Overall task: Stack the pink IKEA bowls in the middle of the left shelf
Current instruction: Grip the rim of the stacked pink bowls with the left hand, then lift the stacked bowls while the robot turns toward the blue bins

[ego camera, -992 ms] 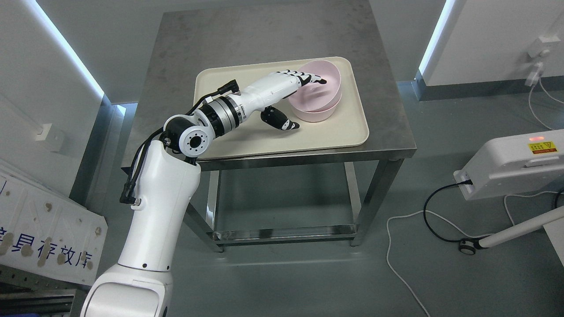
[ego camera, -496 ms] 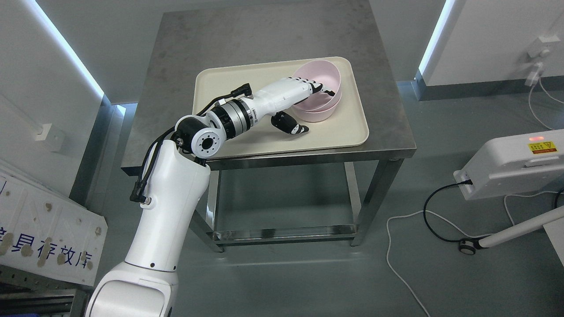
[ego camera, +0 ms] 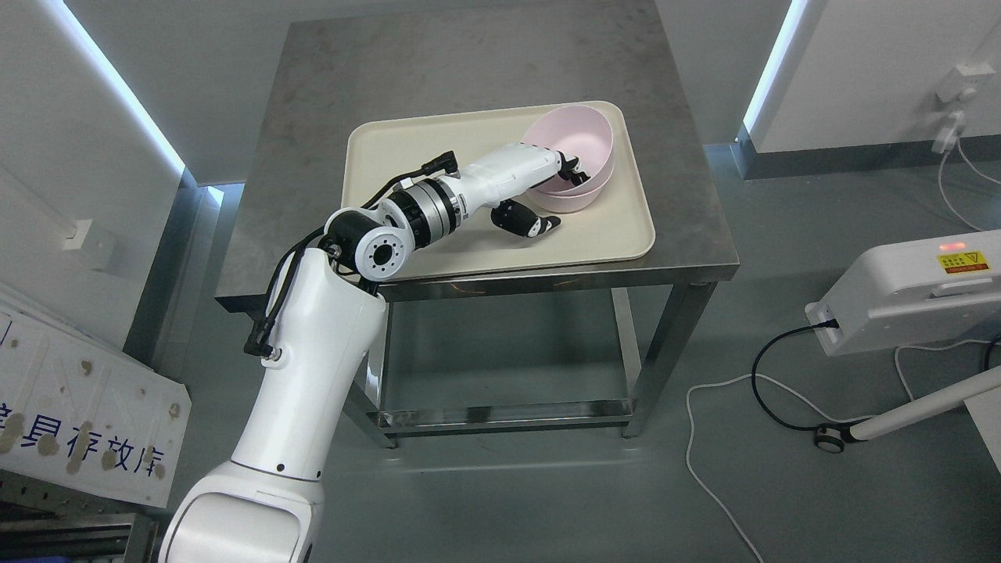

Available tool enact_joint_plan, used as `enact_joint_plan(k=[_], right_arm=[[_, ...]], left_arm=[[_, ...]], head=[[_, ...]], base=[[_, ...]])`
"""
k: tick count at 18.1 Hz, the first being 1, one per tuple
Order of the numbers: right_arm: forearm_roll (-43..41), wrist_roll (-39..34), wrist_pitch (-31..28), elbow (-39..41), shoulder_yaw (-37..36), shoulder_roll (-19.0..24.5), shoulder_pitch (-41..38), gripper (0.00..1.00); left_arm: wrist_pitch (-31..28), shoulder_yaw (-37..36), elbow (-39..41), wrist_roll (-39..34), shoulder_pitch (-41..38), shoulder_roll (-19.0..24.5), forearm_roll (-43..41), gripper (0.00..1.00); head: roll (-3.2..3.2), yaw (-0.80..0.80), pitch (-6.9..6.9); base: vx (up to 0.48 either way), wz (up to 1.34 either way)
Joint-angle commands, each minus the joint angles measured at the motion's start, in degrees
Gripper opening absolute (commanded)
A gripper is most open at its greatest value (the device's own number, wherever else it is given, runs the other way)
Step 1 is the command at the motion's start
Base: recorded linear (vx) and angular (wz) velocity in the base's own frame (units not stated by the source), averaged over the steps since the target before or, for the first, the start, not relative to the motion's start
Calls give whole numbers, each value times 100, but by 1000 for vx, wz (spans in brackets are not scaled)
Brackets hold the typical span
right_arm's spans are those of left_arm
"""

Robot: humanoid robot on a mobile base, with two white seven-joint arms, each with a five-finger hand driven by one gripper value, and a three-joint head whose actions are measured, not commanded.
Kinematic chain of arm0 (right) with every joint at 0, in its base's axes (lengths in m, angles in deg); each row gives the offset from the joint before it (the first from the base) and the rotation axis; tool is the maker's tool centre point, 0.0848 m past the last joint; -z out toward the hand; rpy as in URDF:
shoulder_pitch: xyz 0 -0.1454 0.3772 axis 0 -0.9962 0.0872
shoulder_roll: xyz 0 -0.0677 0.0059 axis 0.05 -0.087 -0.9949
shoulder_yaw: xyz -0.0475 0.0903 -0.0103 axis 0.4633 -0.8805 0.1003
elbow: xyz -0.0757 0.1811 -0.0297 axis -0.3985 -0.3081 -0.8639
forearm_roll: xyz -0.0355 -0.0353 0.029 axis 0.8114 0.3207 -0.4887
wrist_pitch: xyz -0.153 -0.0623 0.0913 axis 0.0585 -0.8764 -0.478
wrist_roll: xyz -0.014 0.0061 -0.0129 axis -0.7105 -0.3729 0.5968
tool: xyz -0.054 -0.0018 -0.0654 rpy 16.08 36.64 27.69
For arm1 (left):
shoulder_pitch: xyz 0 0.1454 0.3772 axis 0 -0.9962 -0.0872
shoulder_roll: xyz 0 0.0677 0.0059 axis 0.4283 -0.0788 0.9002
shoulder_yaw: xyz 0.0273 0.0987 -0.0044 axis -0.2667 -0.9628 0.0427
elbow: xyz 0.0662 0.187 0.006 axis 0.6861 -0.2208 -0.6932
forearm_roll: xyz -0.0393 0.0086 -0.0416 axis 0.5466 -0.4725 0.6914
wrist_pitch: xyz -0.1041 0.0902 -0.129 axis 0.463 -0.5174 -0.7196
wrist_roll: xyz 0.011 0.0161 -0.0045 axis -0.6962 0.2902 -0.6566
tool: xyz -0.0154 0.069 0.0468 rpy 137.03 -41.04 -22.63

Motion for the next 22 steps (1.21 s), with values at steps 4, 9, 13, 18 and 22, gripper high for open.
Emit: enact_joint_plan(k=[4, 9, 13, 18, 22], right_arm=[[-9, 2, -3, 100, -26, -100, 0, 100], [-9, 2, -3, 100, -26, -100, 0, 100], [-9, 2, -3, 100, -26, -100, 0, 100], [-9, 2, -3, 100, -26, -100, 0, 100], [-9, 2, -3, 100, -26, -100, 0, 100]], left_arm=[[34, 309, -599, -341, 132, 36, 96, 18], [227, 695, -485, -332, 141, 36, 569, 2], [464, 1196, 225, -157, -78, 36, 1185, 1], [1077, 2066, 1368, 257, -912, 36, 1844, 1], [2019, 2199, 1861, 230, -1484, 36, 2319, 0]], head=[[0, 0, 0], [0, 0, 0], [0, 0, 0], [0, 0, 0], [0, 0, 0]], base=[[0, 0], [0, 0], [0, 0], [0, 0], [0, 0]])
